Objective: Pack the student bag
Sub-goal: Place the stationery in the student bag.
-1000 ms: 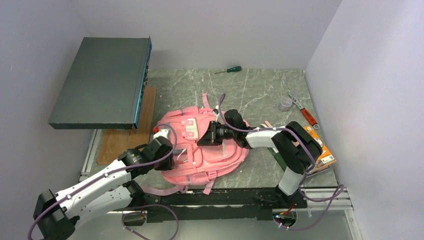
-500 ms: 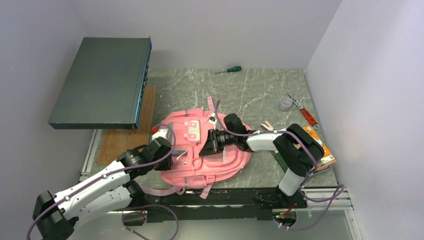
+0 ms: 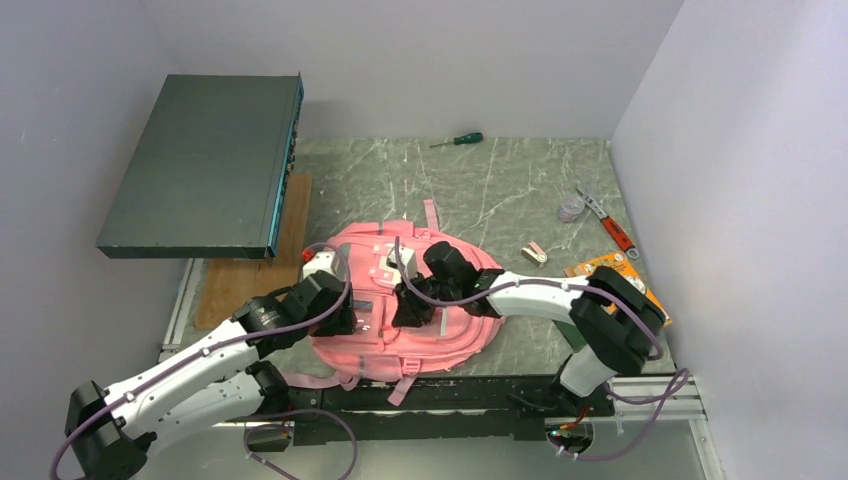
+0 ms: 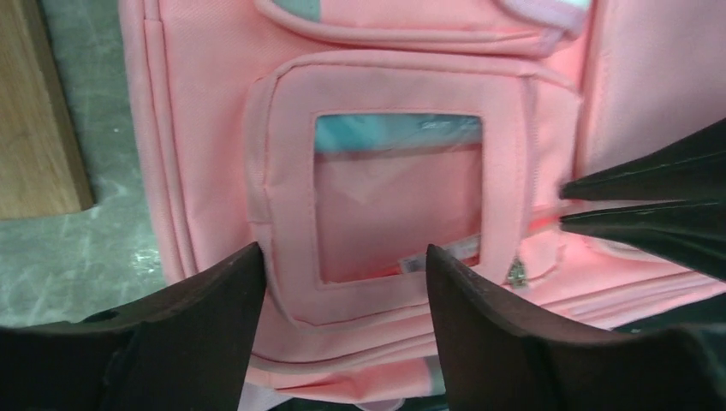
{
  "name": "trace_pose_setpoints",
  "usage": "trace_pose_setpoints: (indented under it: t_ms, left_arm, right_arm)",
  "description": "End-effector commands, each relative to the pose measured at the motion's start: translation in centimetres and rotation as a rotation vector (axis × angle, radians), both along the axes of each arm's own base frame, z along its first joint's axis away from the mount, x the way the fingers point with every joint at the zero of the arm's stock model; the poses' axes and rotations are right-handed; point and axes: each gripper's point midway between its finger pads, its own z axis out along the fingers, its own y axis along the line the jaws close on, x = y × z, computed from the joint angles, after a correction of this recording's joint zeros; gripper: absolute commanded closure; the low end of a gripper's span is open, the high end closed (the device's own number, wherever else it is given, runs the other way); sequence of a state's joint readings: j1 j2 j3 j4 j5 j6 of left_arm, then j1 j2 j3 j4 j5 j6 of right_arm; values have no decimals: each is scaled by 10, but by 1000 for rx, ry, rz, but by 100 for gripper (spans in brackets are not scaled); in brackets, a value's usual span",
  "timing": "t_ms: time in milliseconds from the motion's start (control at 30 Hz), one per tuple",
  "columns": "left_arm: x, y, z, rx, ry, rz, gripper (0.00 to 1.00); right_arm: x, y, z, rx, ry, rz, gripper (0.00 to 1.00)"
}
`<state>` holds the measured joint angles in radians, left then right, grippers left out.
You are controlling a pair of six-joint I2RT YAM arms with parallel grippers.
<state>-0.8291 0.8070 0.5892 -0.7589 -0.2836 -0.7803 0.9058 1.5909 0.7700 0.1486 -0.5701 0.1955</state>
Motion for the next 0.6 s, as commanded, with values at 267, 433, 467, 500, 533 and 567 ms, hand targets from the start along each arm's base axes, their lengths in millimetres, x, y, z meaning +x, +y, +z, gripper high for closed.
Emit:
trace_pose_setpoints:
  t_ms: [267,433,467,500,533,567]
  left_arm:
    - [-6,1,34,-112,-17,60,0]
    - [0,10,19,-165,-3,81,0]
    - [3,7,21,-196,-19,68,0]
    - [6,2,24,-229,-37,42,0]
    - [8,-1,26,-252,-48,29,0]
    - [10,-1,27,-258,-49,26,0]
  right_arm:
    - [32,-36,37,-37,-397,-78,73]
    - [22,-49,36,-21,-483,-39,71]
    - [21,-52,38,-19,-506,-33,68]
    - [21,-54,37,-30,-514,-27,65]
    - [21,-55,36,-42,-517,-14,64]
    - [20,-55,33,-61,-515,9,64]
